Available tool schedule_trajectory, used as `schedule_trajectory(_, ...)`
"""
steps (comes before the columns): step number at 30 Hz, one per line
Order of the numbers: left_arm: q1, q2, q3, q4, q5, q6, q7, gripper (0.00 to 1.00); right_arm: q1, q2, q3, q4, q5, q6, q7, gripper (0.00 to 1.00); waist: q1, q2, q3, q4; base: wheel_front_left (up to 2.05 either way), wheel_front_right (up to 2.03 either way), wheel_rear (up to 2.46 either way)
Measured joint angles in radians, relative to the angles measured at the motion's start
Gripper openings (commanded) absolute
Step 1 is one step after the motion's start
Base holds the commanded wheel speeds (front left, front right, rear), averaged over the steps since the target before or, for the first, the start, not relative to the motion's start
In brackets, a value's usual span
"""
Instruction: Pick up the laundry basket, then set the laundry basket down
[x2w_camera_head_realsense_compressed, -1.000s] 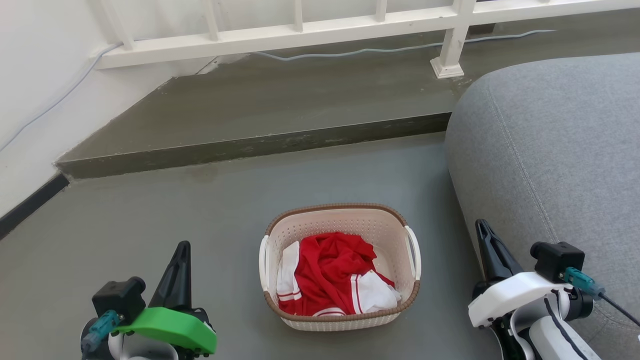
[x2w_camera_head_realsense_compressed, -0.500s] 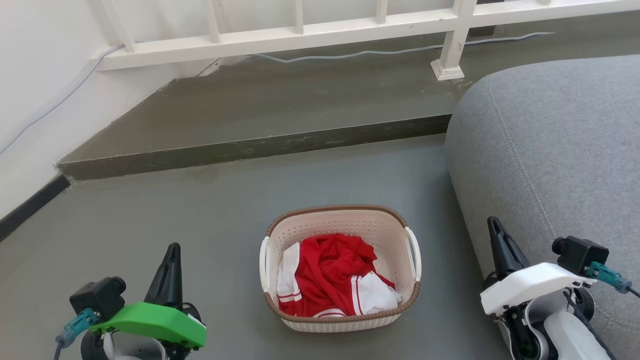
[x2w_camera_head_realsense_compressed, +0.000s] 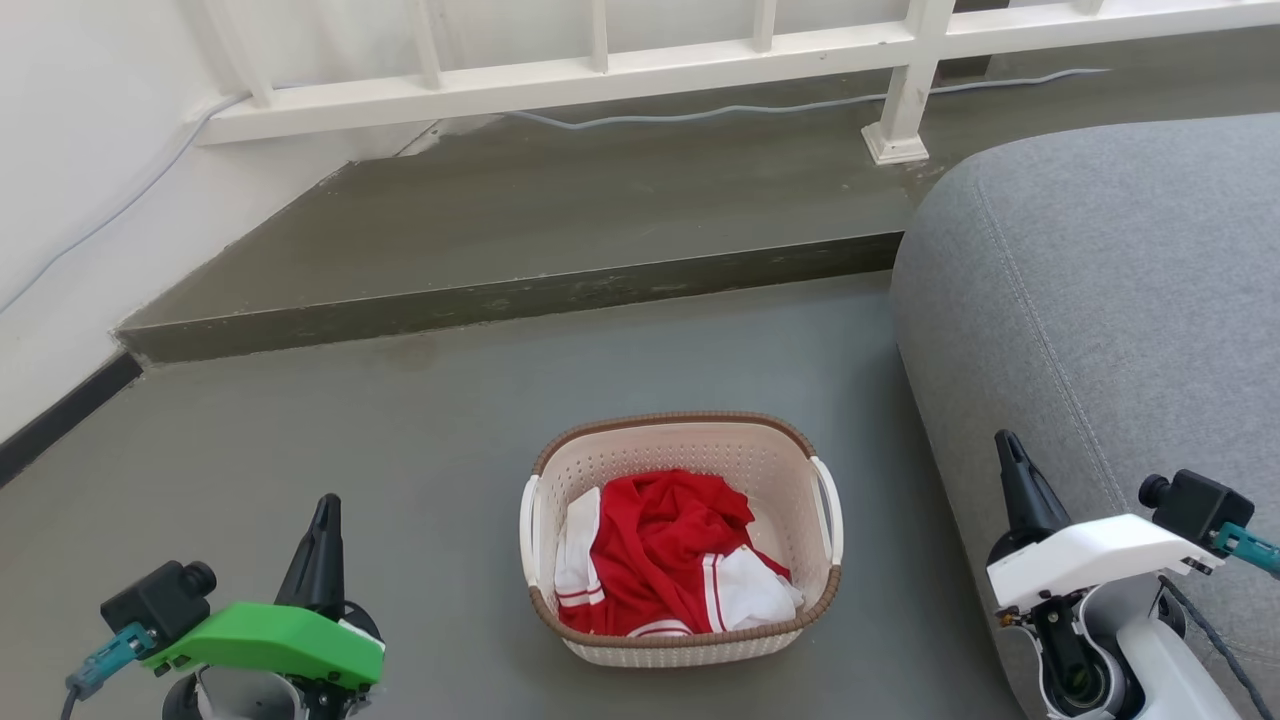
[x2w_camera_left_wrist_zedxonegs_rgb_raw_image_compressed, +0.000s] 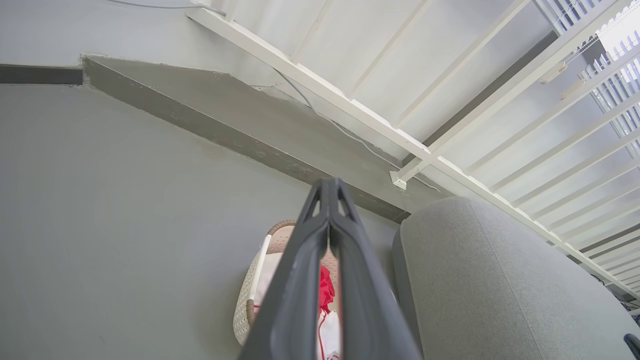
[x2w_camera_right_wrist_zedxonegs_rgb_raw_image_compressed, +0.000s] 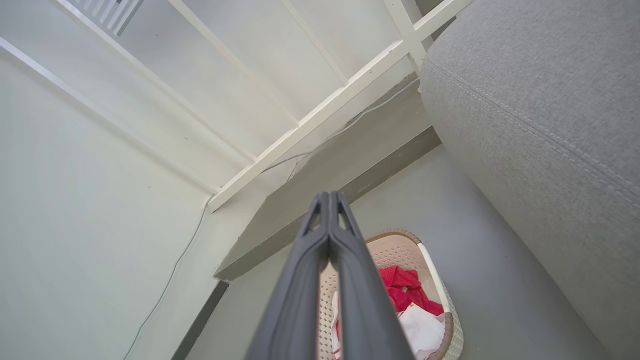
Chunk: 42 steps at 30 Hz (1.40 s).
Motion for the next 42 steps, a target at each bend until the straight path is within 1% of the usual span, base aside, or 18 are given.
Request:
schedule_trajectory(6, 0.0, -0.001, 0.014, 0.005, -0.069, -0.005, 0.021, 0.0, -0.001, 0.003, -0.025, 0.0, 0.072, 0.009, 0.021, 0.0, 0.0, 0.0, -0.002, 0.0, 0.0, 0.0, 0.0)
schedule_trajectory(7, -0.001, -0.002, 0.023, 0.006, -0.087, -0.012, 0.023, 0.0, -0.001, 0.004, -0.035, 0.0, 0.098, 0.013, 0.027, 0.0, 0.0, 0.0, -0.003, 0.001, 0.0, 0.0, 0.0)
schedule_trajectory(10, -0.001, -0.003, 0.032, 0.008, -0.11, -0.012, 0.032, 0.0, -0.001, 0.004, -0.044, 0.001, 0.119, 0.019, 0.034, 0.0, 0.0, 0.0, -0.003, 0.001, 0.0, 0.0, 0.0)
schedule_trajectory(42, -0.008, -0.014, 0.134, 0.042, -0.468, -0.048, 0.14, 0.0, -0.007, 0.036, -0.183, 0.011, 0.497, 0.081, 0.138, 0.0, 0.0, 0.0, -0.015, 0.003, 0.0, 0.0, 0.0)
